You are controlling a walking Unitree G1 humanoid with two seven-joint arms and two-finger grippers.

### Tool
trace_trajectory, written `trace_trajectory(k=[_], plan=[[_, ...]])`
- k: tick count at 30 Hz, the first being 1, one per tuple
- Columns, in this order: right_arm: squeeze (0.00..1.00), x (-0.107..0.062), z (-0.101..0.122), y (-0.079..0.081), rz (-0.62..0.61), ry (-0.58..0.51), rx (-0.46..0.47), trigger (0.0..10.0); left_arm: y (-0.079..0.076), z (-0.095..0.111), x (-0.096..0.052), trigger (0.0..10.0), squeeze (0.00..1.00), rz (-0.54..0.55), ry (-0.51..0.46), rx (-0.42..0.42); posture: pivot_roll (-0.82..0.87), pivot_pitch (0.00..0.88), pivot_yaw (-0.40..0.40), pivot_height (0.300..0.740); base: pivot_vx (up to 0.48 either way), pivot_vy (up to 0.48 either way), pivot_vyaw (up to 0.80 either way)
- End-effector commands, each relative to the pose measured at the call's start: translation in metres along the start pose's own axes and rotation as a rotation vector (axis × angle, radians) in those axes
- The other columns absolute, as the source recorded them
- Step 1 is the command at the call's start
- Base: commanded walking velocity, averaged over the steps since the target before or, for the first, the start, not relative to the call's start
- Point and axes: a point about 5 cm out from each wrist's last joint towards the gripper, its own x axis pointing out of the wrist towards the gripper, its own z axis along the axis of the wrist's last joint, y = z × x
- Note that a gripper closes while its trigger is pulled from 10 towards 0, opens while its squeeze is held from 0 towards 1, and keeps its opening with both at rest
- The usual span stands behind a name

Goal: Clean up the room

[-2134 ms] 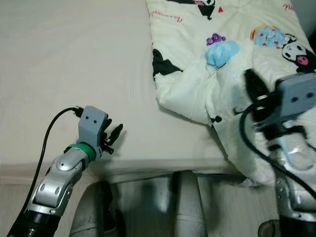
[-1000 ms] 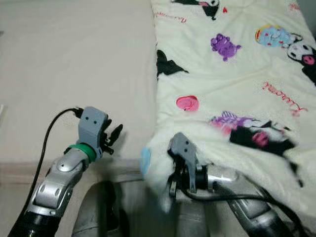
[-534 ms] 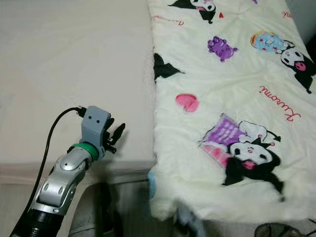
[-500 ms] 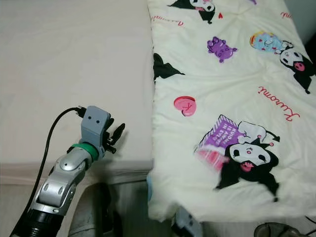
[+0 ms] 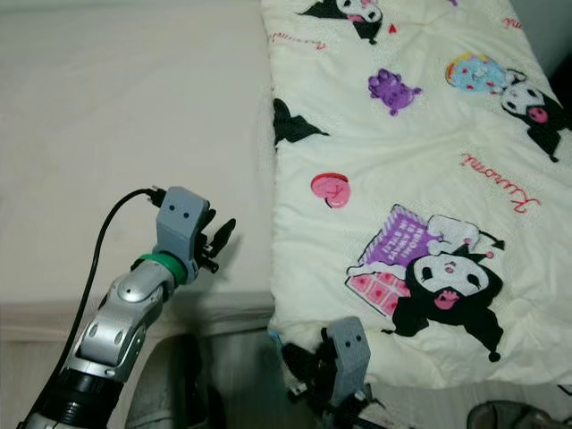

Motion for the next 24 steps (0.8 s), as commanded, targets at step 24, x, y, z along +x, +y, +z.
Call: trace_trajectory(k=[24], plan=[[0.0, -0.082, -0.004, 0.015, 0.19, 0.25, 0.064, 10.0, 0.018, -0.014, -0.009, 10.0, 0.0, 0.118, 0.023, -0.011, -0.21, 0.138, 0.096, 0.596, 0.0, 0.0, 0.0]])
